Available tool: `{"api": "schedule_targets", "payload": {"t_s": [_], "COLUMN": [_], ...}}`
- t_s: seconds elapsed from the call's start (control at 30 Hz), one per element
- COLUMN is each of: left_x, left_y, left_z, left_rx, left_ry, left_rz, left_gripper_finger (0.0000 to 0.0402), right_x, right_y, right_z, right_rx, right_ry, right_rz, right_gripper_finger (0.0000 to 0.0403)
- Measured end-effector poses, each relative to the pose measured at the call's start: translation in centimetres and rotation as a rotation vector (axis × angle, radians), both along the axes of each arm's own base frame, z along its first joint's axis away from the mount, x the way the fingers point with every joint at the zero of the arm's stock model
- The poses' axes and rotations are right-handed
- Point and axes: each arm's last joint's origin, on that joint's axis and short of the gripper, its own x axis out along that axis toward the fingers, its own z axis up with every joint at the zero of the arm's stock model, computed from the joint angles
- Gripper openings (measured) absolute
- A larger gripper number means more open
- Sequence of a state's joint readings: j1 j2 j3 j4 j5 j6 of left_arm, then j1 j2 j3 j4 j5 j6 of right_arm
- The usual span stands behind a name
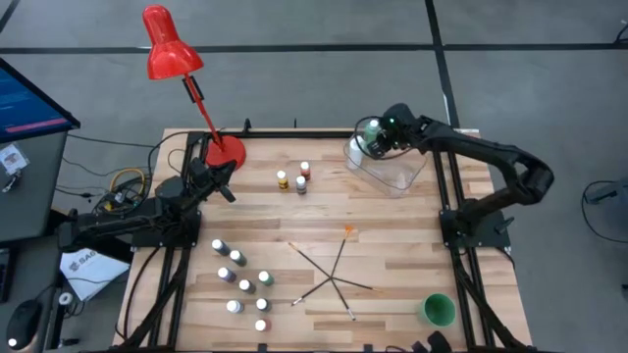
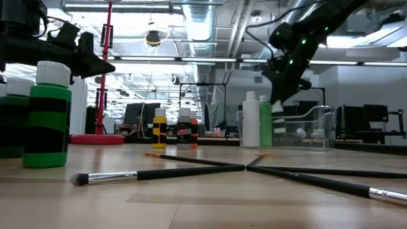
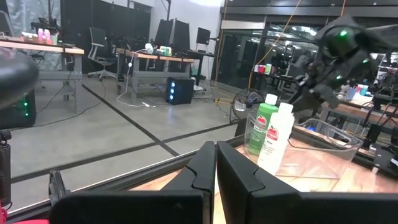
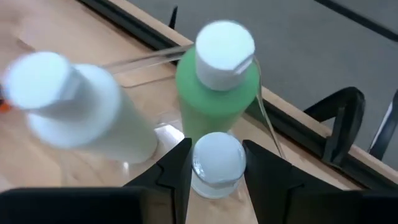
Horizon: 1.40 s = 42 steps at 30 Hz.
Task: Pick & Place Paint Supplies
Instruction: Put the small white paint bottle into the transparent bin
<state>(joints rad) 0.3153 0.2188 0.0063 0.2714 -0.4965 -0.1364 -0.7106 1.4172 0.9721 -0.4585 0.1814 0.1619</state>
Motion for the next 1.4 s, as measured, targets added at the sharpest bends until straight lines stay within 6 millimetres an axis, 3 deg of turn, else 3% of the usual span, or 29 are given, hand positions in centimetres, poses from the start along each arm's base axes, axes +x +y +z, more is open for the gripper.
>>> {"api": "schedule_targets", "payload": {"t_s": [0.37, 0.73, 1.23, 1.4], "left_x": [0.0, 0.0, 0.0, 0.0], "left_y": [0.0, 0.0, 0.0, 0.0], "left_z": [0.0, 0.0, 0.1, 0.1], "left_rx": [0.000, 0.001, 0.002, 0.002], "left_ry": [0.000, -0.002, -0.008, -0.007], "left_rz": [0.000, -0.001, 0.000, 0.000], "left_gripper_finger": [0.0008, 0.0008, 0.0008, 0.0008], "right_x": [0.4, 0.4, 0.4, 0.0], "right_y": [-2.0, -2.6, -2.6, -2.2], "right_z": [-2.9, -2.9, -2.9, -1.8], "right_rx": [0.044, 0.027, 0.028, 0.005], "right_ry": [0.057, 0.039, 0.038, 0.021], "right_rz": [-0.031, -0.046, -0.045, -0.039], "right_gripper_finger": [0.0122, 0.0125, 0.0164, 0.0180]}}
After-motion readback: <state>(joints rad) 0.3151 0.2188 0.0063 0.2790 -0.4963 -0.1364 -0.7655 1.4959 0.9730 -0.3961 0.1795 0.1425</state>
